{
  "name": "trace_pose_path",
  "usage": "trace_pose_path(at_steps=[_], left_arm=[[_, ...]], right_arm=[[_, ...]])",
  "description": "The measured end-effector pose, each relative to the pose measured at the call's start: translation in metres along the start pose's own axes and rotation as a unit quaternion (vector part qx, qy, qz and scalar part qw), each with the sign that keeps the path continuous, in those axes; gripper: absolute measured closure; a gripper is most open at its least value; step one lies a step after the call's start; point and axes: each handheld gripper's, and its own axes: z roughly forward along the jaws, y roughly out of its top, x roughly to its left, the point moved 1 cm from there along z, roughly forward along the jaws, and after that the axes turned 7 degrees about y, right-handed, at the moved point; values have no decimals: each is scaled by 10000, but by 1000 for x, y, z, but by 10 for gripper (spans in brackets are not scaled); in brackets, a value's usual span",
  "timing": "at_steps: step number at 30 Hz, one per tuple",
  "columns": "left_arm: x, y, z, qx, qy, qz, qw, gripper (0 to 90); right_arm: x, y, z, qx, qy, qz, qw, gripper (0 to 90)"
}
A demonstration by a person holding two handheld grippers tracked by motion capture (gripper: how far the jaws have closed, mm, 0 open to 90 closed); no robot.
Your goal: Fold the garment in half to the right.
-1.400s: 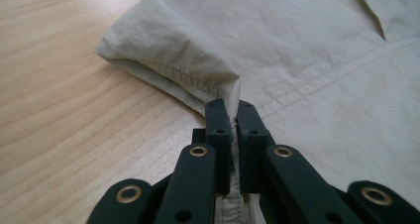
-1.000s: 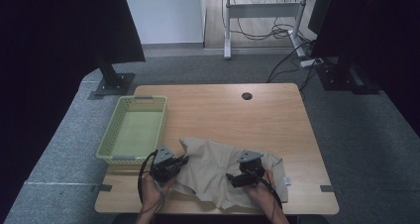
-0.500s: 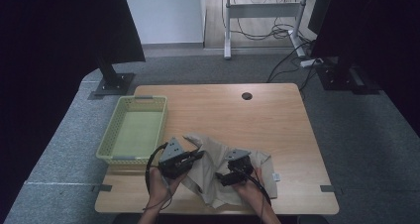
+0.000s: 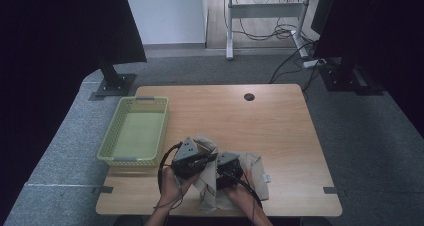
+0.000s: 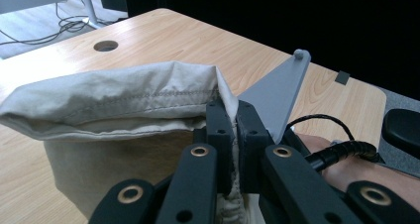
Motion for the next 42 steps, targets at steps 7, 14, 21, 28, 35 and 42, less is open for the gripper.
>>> trace_pose_path(at_steps=[7,14,21,28,35,42], left_arm=[[0,-2,-1,89,172,108,9998,866],[1,-4,-2,145,205,104,9996,866],[-2,-3,2,139,94,102,9998,865],[-4,1,5,134,20,100,9999,865],[-6,-3,17,245,-128,7,9996,865],[-4,-12,34,399,-258,-128,9988,864]], right_arm=[[-3,1,-14,-315,79,285,9991,128],[-28,-10,-69,-257,-368,140,9989,123],[-50,-48,-74,156,-477,390,9980,120],[-50,-47,-60,-11,-455,330,9984,117],[-33,-29,-36,-51,-246,122,9996,125],[-19,-17,-21,-36,33,-100,9999,145]])
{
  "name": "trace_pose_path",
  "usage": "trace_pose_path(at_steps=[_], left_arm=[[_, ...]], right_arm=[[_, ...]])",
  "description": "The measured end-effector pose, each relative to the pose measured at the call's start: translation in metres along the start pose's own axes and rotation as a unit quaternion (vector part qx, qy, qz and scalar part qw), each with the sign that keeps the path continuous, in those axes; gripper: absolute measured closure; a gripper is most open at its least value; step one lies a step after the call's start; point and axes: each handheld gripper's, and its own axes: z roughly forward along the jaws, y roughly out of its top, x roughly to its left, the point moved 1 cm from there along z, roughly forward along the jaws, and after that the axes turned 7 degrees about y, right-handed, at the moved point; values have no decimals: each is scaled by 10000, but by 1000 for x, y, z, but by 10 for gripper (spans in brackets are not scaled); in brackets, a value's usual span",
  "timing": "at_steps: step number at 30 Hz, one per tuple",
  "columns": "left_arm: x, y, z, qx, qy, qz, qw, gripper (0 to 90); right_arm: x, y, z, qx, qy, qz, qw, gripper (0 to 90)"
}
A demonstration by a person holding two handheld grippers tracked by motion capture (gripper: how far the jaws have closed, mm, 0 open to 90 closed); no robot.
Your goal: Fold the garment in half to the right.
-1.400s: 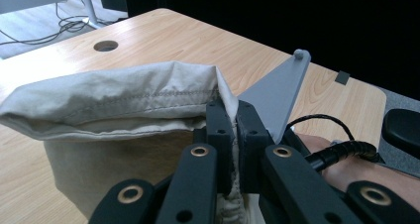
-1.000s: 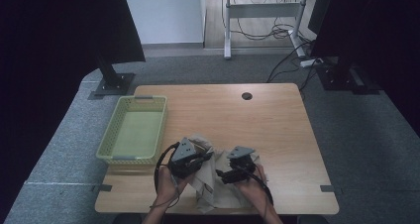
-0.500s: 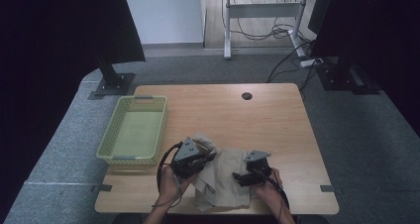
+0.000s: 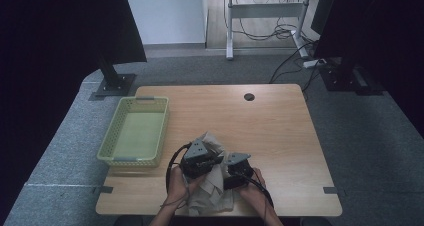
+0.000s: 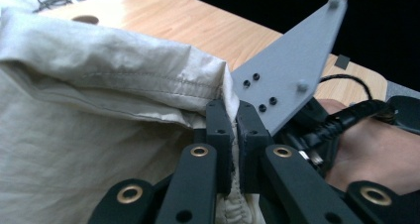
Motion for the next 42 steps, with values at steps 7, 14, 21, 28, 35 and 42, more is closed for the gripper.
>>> trace_pose_path(at_steps=[7,14,21,28,35,42], left_arm=[[2,-15,24,363,-18,-16,9993,863],[2,-28,47,768,-48,4,9970,860],[4,-42,67,1201,-17,73,9927,852],[6,-51,76,1412,-246,43,9897,827],[5,-41,66,1164,-466,101,9921,614],[8,-9,25,557,-258,271,9977,494]], right_arm=[[-9,0,-25,-409,-142,207,9988,155],[-12,-18,-46,-122,-434,213,9988,144],[-11,-35,-43,90,-424,288,9986,135],[-11,-38,-43,-6,-393,295,9988,125],[-11,-38,-43,-7,-400,295,9988,125],[-11,-39,-44,-8,-400,306,9987,125]])
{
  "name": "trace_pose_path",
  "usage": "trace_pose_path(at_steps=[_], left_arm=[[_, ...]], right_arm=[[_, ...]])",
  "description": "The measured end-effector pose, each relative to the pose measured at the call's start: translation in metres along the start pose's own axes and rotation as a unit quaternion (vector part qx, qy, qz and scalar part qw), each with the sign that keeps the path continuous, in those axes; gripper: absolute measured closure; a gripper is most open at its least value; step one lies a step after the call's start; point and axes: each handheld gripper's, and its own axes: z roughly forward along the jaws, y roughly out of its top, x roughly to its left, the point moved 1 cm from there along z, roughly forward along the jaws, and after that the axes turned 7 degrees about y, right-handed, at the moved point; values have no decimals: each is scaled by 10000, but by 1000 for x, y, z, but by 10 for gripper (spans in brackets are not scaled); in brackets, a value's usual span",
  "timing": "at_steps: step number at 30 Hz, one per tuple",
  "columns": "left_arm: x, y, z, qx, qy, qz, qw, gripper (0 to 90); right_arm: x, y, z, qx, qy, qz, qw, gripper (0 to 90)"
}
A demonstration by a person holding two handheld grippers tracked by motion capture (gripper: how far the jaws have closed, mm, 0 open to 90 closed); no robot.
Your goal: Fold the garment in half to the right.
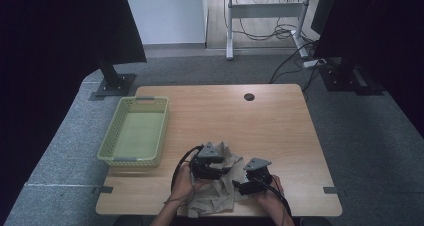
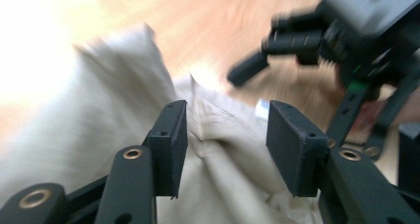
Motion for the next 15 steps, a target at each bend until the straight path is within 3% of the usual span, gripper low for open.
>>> trace_pose_path(at_steps=[4,6,14,15], left_arm=[[14,3,-21,-168,413,-3,9990,472],[21,-1,-26,-185,480,-121,9986,465],[37,-30,-44,-172,748,-440,9961,377],[40,-41,-49,-225,775,-530,9953,363]], right_arm=[[-1,0,-1,2,21,-23,10000,125],[-1,-1,-1,6,48,-32,10000,125],[-6,-9,-15,-53,101,99,9999,123],[-8,-12,-21,-92,103,114,9998,119]])
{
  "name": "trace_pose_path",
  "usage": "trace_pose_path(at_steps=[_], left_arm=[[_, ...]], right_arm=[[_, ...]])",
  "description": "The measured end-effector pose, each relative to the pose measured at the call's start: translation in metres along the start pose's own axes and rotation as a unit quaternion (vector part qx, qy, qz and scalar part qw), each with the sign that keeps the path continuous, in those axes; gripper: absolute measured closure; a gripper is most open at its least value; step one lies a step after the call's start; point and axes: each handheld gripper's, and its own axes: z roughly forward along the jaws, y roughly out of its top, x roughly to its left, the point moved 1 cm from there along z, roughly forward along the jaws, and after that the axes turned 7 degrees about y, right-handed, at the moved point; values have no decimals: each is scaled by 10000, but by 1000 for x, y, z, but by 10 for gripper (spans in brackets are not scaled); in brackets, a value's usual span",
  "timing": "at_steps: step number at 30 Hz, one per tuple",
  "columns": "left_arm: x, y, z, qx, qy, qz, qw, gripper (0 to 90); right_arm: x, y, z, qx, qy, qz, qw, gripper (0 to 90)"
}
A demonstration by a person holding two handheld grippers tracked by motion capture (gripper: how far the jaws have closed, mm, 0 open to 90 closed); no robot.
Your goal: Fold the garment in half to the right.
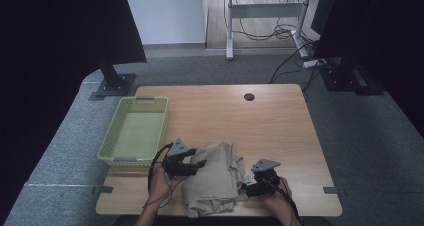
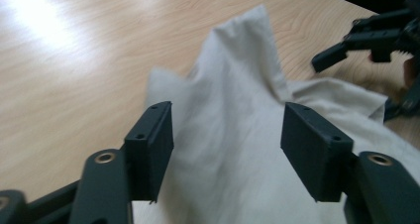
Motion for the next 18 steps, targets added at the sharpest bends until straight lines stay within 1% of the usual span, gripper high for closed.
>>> trace_pose_path(at_steps=[1,2,4,5,6,7,8,9,11,12,14,15,16,17,18], left_arm=[[0,0,0,0,0,0,10000,352],[5,-11,-5,-33,53,-62,10000,337],[10,-22,-11,-39,110,-147,9998,321],[10,-22,-11,-39,110,-147,9998,315],[16,-34,-16,-71,169,-260,9995,307],[16,-34,-16,-71,169,-260,9995,304],[21,-45,-20,-74,243,-355,9990,301],[23,-50,-22,-52,280,-386,9988,293],[26,-60,-24,8,391,-394,9985,287],[26,-60,-24,8,391,-394,9985,283],[29,-72,-26,119,556,-378,9977,279],[29,-72,-26,119,556,-378,9977,277],[29,-79,-24,251,632,-366,9970,272],[29,-79,-24,251,632,-366,9970,269],[29,-82,-23,334,668,-330,9967,269]], right_arm=[[0,0,0,0,0,0,10000,119],[-3,-2,-6,-31,-8,26,10000,114],[-6,-4,-10,-54,-22,46,10000,111],[-8,-6,-12,-63,-28,66,10000,110],[-10,-8,-15,-70,-39,84,9999,108],[-10,-8,-15,-70,-39,84,9999,108],[-15,-11,-19,-70,-72,101,9999,106],[-16,-12,-20,-60,-86,112,9999,105],[-20,-15,-23,-45,-146,121,9998,103],[-20,-15,-23,-45,-146,121,9998,103],[-25,-20,-24,8,-191,172,9997,97],[-25,-20,-24,8,-191,172,9997,97],[-26,-23,-23,34,-194,165,9997,86],[-26,-23,-23,34,-194,165,9997,86],[-26,-23,-23,37,-200,163,9997,84]])
